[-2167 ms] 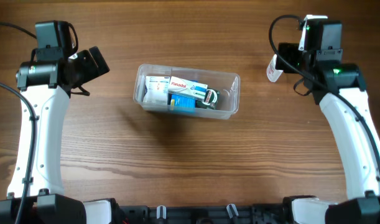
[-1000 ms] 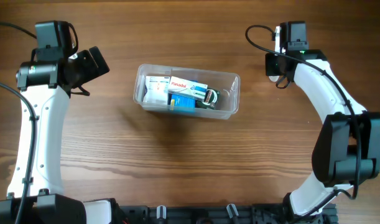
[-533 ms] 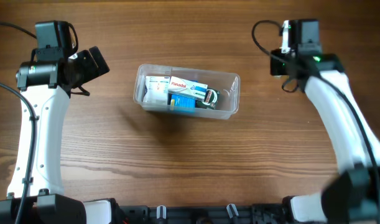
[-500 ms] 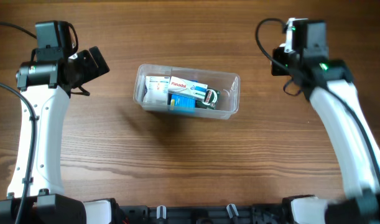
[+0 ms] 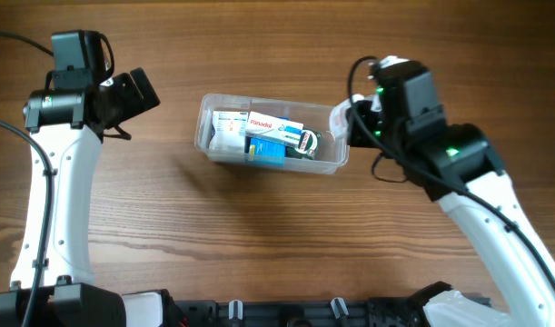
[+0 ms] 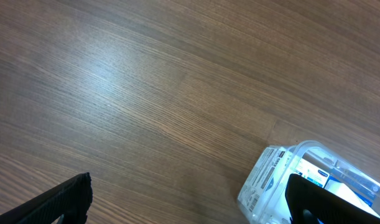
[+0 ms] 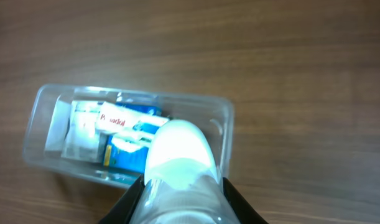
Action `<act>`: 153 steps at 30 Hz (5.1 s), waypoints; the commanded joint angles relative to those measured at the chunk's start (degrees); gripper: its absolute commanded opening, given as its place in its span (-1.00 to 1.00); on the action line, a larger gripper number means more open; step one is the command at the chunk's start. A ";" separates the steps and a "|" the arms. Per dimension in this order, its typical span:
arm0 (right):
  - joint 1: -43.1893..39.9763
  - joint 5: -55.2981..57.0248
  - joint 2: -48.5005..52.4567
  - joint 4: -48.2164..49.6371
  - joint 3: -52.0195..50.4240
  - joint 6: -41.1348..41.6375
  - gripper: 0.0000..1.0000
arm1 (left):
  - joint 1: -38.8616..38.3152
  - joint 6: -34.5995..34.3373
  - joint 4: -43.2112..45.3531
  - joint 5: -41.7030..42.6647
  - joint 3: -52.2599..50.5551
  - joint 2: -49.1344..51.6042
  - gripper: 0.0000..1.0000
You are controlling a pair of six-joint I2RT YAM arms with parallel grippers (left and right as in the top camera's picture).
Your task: Pack container
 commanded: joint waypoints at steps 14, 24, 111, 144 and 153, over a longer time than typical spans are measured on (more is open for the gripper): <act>3.72 6.88 14.82 0.70 0.26 6.38 -0.83 | 0.22 0.90 0.09 0.46 0.26 -0.42 0.99; 3.69 9.77 20.87 0.66 0.26 6.38 -0.85 | 0.22 0.90 0.09 0.46 0.26 -0.42 0.99; 3.69 6.71 30.84 9.18 0.17 3.06 0.01 | 0.22 0.90 0.09 0.46 0.26 -0.42 0.99; 3.65 6.75 -16.85 5.03 0.59 -7.15 0.99 | 0.24 0.90 0.09 0.46 0.26 -0.42 0.99; 3.65 3.43 -41.53 -13.25 0.59 -6.67 0.99 | 0.22 0.90 0.09 0.46 0.26 -0.42 0.99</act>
